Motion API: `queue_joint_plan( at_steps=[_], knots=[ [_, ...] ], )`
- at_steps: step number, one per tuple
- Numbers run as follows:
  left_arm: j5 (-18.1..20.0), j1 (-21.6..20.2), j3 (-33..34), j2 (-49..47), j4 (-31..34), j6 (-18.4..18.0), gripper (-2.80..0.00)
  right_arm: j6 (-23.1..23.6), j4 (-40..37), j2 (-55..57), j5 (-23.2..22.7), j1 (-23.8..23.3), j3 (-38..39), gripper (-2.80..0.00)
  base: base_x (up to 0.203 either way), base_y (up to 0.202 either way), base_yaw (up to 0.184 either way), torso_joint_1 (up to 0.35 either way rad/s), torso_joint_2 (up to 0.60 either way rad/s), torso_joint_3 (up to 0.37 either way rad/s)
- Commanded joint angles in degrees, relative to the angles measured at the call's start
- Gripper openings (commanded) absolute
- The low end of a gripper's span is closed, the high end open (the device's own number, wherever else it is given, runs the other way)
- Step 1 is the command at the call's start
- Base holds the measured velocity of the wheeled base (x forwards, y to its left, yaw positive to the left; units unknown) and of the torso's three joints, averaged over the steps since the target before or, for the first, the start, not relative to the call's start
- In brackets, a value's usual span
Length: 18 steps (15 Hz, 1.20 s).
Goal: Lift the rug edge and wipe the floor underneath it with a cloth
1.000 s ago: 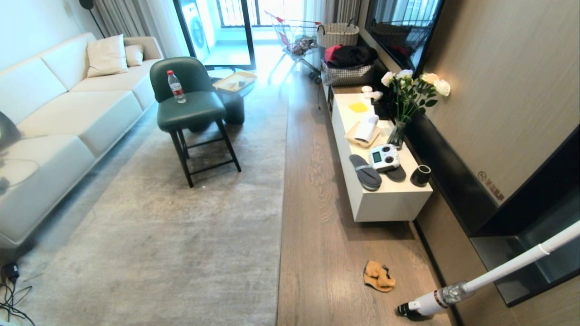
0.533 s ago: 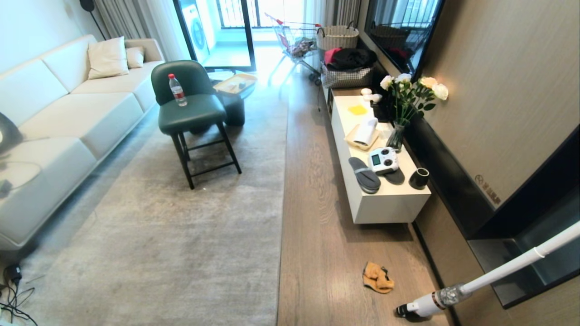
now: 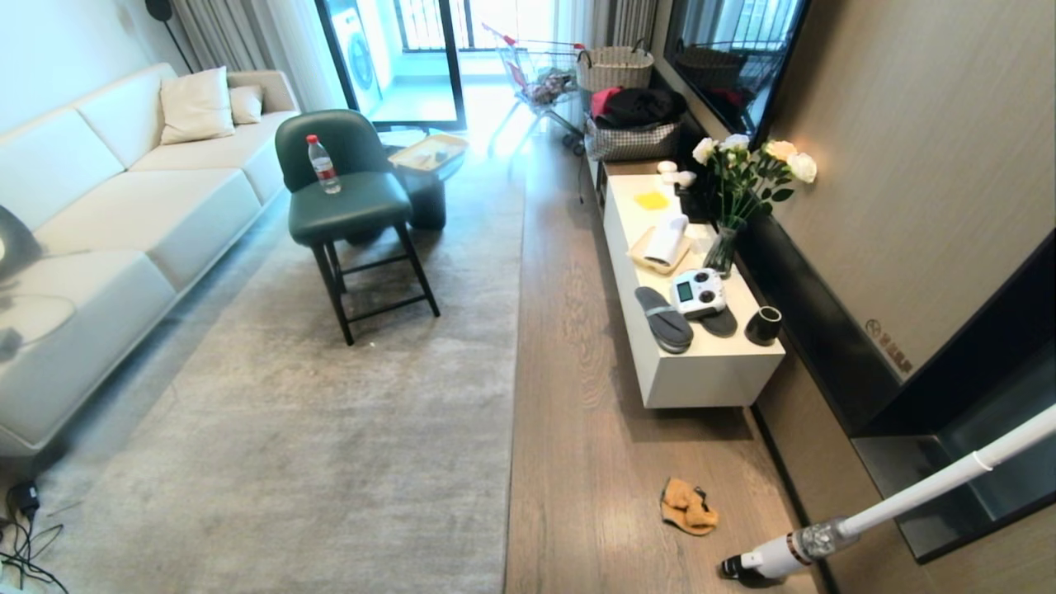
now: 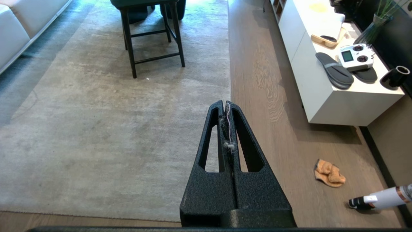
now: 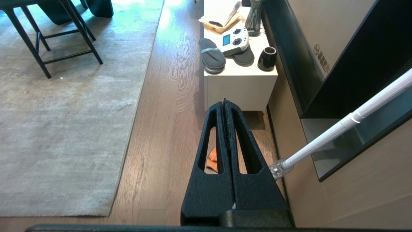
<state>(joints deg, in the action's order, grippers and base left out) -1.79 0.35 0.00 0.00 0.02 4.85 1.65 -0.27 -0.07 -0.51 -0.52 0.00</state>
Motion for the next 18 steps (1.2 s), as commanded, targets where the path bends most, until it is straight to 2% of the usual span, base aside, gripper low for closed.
queue_joint_plan(
  at_steps=[1, 18],
  knots=[
    [-0.1, 0.0, 0.0, 0.0, 0.0, 0.1, -2.80, 0.0, 0.0, 0.1, 0.0, 0.0, 0.0, -2.80, 0.000, 0.000, 0.000, 0.000, 0.00, 0.000],
    [-0.1, 0.0, 0.0, 0.0, 0.1, 0.1, -2.80, -0.1, 0.1, 0.1, 0.0, 0.0, 0.0, -2.80, 0.000, 0.000, 0.000, 0.000, 0.00, 0.000]
  ],
)
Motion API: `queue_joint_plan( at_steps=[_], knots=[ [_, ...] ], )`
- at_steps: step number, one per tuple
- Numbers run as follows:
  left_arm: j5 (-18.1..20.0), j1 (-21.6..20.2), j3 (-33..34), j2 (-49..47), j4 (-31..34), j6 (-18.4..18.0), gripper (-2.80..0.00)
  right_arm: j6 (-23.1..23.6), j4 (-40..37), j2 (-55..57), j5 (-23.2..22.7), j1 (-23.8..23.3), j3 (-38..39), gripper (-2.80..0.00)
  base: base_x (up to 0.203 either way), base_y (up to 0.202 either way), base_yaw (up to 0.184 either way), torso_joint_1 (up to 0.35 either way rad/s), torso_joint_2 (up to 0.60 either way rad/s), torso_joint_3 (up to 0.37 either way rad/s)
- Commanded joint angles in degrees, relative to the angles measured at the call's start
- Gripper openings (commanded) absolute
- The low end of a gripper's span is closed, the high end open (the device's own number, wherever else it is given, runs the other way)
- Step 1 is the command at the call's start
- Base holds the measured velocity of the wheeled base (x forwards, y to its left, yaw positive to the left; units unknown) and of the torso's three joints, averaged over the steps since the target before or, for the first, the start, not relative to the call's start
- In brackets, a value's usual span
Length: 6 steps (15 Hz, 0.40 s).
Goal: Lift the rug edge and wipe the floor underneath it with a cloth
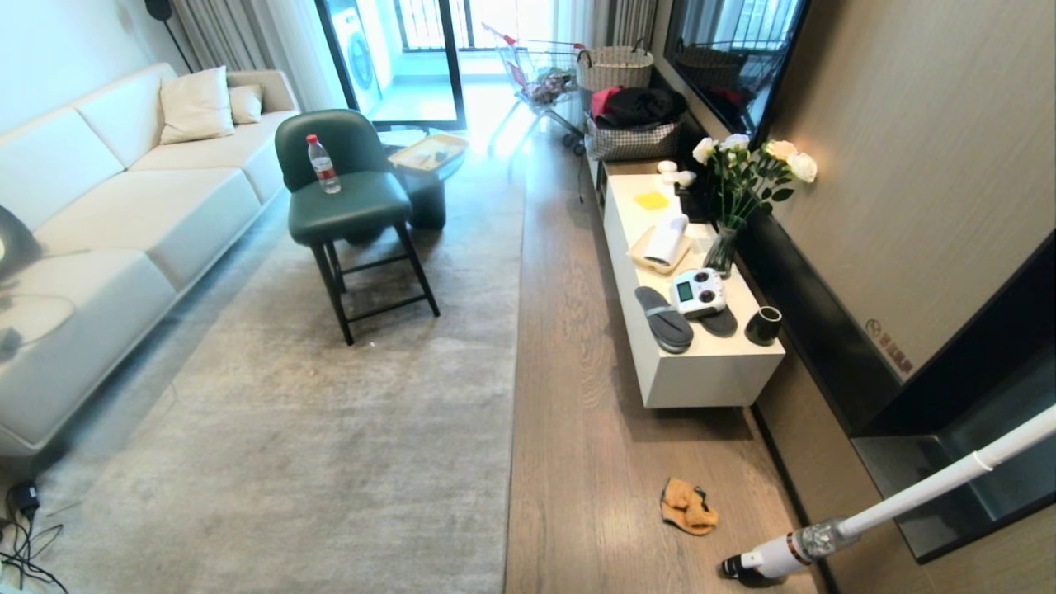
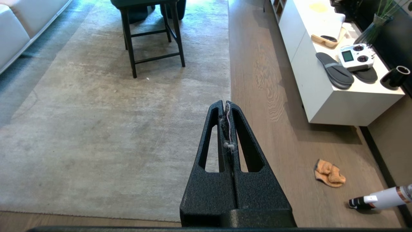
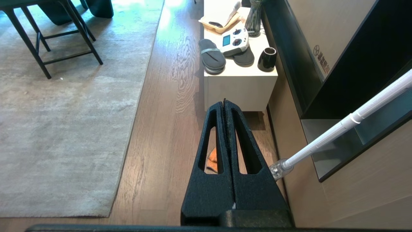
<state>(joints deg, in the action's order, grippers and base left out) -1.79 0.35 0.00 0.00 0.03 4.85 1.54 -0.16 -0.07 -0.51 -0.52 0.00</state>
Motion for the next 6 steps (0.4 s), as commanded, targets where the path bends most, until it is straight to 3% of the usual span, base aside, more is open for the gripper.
queue_joint_plan(
  at_steps=[1, 6],
  knots=[
    [-0.1, 0.0, 0.0, 0.0, 0.1, 0.1, -2.80, 0.4, -0.1, 0.1, 0.0, 0.0, 0.0, -2.80, 0.000, 0.000, 0.000, 0.000, 0.00, 0.000],
    [-0.1, 0.0, 0.0, 0.0, 0.0, 0.1, -2.80, -0.3, 0.0, 0.1, 0.0, 0.0, 0.0, -2.80, 0.000, 0.000, 0.000, 0.000, 0.00, 0.000]
  ],
)
